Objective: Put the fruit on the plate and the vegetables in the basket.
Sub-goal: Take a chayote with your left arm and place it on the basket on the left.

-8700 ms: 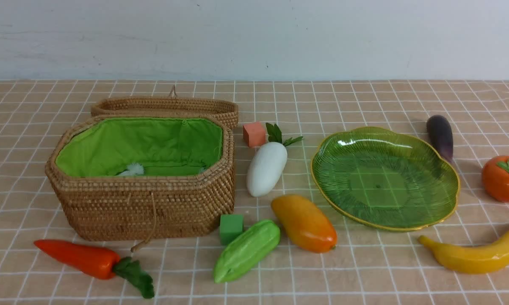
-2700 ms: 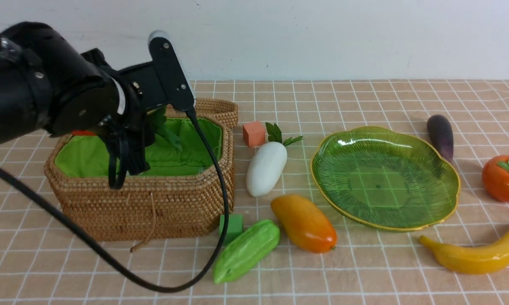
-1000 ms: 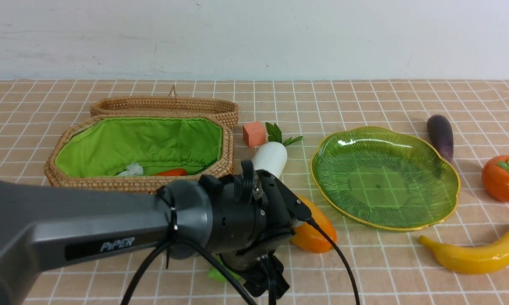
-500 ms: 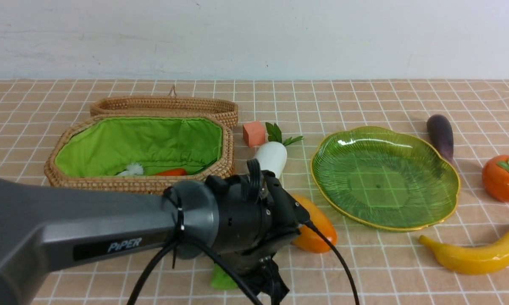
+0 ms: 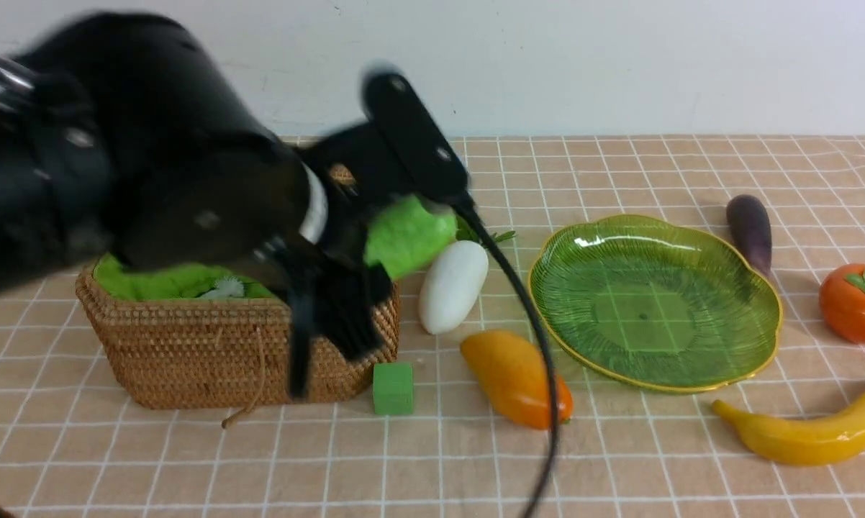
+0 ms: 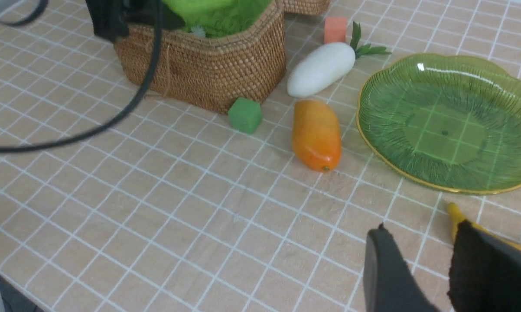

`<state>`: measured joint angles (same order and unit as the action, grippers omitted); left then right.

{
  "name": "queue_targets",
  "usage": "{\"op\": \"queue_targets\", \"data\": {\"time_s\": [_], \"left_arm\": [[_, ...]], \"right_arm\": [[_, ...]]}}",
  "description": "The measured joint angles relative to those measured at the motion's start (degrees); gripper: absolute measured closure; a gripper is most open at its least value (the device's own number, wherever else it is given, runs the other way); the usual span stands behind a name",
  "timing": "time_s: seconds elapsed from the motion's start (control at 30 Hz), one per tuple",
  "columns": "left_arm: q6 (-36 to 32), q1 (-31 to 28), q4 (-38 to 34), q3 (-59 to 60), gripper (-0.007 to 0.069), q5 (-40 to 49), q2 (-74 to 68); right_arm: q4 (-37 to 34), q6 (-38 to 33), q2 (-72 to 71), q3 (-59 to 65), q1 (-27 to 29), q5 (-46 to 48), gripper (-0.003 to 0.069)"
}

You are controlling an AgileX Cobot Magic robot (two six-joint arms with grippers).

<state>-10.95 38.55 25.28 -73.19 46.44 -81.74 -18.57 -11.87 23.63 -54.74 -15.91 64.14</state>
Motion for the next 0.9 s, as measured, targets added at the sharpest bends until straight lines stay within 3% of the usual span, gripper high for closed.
{"op": "queue_targets", "data": {"time_s": [0.03, 0.2, 0.4, 0.53, 0.6, 0.67, 0.77, 0.9], "left_arm": [[-0.58, -0.66, 0.0, 0.0, 0.0179, 0.0, 0.0], [-14.19, -14.58, -0.76, 0.0, 0.0179, -5.41, -6.41], [-13.5, -18.99, 0.13, 0.05, 0.0179, -9.94, -12.61], [-10.84, -19.17, 1.96, 0.05, 0.0123, -11.16, -13.15], [-6.89, -19.17, 2.16, 0.05, 0.0015, -10.77, -13.15], [-3.8, -19.17, 1.44, 0.05, -0.0026, -8.9, -13.0], [2.62, -19.17, -0.39, 0.05, -0.0031, -5.42, -12.04], [11.86, -18.36, -7.57, 0.05, 0.0083, -2.87, -8.38]], "right_arm": [[0.0, 0.0, 0.0, 0.0, 0.0, -0.08, 0.0424], [-0.07, 0.0, 0.0, 0.0, 0.0, -0.29, 0.0424], [-1.1, 0.0, 0.0, 0.0, 0.0, -0.43, 0.0424], [-1.49, 0.0, 0.0, 0.0, 0.0, -0.47, 0.0424], [-1.49, 0.0, 0.0, 0.0, -0.06, -0.55, 0.0424], [-1.49, 0.0, 0.0, 0.0, -0.06, -0.62, 0.0424], [-1.49, 0.0, 0.0, 0.0, -0.06, -0.63, 0.0424], [-1.31, 0.0, 0.0, 0.0, -0.06, -0.68, 0.0424]]}}
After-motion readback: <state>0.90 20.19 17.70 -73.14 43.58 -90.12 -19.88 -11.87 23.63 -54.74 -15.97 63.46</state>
